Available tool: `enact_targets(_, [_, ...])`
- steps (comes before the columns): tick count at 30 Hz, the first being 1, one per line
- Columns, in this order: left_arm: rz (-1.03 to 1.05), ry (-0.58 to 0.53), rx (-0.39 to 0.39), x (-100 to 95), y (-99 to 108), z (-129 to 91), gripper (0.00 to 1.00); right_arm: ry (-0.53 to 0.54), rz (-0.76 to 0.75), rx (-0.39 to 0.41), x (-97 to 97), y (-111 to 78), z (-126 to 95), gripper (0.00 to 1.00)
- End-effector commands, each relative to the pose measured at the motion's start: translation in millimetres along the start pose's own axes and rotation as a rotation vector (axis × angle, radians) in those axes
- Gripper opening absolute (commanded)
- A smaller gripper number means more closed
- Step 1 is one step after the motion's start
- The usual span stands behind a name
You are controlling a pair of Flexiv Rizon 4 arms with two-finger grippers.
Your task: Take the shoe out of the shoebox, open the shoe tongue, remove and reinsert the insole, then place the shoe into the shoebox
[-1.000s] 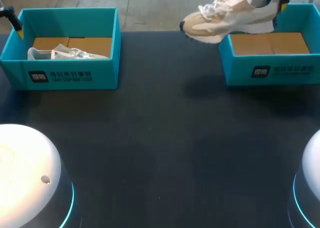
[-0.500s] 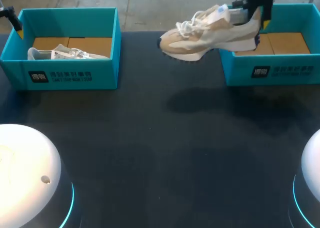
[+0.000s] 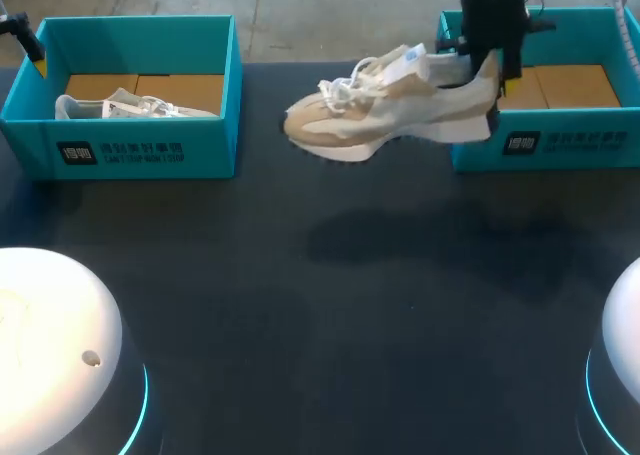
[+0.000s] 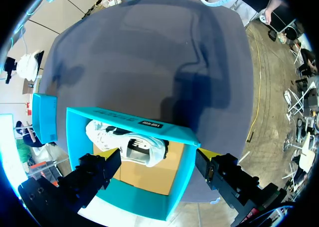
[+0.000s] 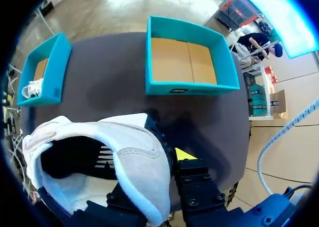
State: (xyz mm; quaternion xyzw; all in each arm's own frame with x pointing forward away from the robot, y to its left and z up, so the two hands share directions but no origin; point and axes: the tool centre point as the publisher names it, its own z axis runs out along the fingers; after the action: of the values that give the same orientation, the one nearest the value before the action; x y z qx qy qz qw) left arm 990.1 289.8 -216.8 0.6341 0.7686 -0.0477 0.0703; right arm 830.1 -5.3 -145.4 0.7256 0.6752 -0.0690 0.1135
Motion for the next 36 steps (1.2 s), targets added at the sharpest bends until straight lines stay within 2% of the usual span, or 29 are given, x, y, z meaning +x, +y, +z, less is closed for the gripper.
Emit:
enact_targets(1, [0.0,0.002,-0.003,0.2,-1,0,1.0,0.011,0.026,-0.012,3.1,-26.1,-7,0.0])
enact_targets(15, [0.0,0.002,-0.003,0.2,-1,0,1.0,0.0,0.036,0.048,42.0,-95.0,-12,0.0])
enact_targets(20, [0.0,0.002,-0.003,0.2,-1,0,1.0,-0.014,0.024,0.064,59.7,-111.2,-7,0.0])
enact_targets(22, [0.0,0.002,-0.003,0.2,-1,0,1.0,-0.037,0.021,0.094,68.2,-116.8,-1,0.0])
enact_targets(36, [0.0,0.002,-0.003,0.2,-1,0,1.0,-0.037,0.021,0.094,68.2,-116.8,-1,0.0])
